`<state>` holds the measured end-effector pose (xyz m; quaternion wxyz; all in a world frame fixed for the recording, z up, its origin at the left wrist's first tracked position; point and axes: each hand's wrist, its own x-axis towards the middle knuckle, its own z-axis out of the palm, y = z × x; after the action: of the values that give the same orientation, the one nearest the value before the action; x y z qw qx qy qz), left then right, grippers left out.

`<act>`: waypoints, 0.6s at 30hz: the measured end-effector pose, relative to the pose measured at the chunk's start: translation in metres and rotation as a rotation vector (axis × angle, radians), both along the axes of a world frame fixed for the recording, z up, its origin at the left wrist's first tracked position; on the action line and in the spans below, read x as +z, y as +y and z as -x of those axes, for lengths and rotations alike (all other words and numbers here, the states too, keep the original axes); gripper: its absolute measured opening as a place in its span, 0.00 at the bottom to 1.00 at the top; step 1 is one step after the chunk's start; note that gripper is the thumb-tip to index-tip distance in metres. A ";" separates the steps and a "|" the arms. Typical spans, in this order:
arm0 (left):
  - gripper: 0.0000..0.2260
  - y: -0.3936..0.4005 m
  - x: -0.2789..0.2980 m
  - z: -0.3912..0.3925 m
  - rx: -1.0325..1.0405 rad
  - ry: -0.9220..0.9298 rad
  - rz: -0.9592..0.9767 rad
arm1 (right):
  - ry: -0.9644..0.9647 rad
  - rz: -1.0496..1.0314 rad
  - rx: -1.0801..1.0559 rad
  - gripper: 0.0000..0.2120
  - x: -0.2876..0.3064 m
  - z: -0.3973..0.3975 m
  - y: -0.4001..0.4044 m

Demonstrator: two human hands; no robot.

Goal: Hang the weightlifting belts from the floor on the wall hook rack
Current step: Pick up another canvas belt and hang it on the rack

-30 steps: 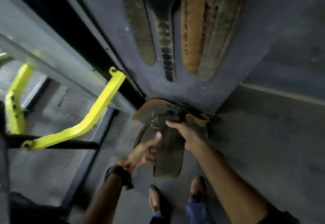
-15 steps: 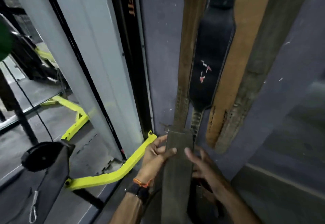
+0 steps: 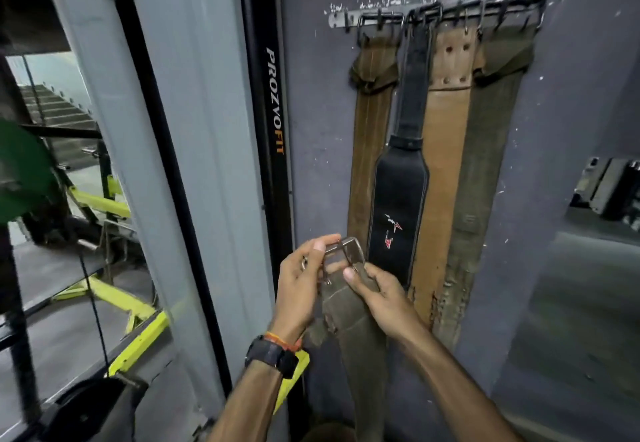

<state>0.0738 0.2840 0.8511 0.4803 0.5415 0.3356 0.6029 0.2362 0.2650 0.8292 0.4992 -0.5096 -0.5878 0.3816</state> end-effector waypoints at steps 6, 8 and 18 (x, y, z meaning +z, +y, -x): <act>0.12 0.017 0.059 -0.019 0.099 0.044 -0.158 | -0.210 -0.502 -0.388 0.33 0.046 0.002 0.003; 0.12 0.027 0.077 -0.027 0.065 0.123 -0.208 | -0.132 -0.520 -0.304 0.30 0.063 -0.003 0.011; 0.12 0.112 0.216 -0.039 -0.138 0.051 -0.383 | 0.225 -0.315 -0.013 0.12 0.232 -0.075 0.114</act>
<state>0.1132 0.3964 1.0672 0.4001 0.6597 0.1893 0.6074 0.3116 0.3790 1.0615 0.6379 -0.3831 -0.5773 0.3363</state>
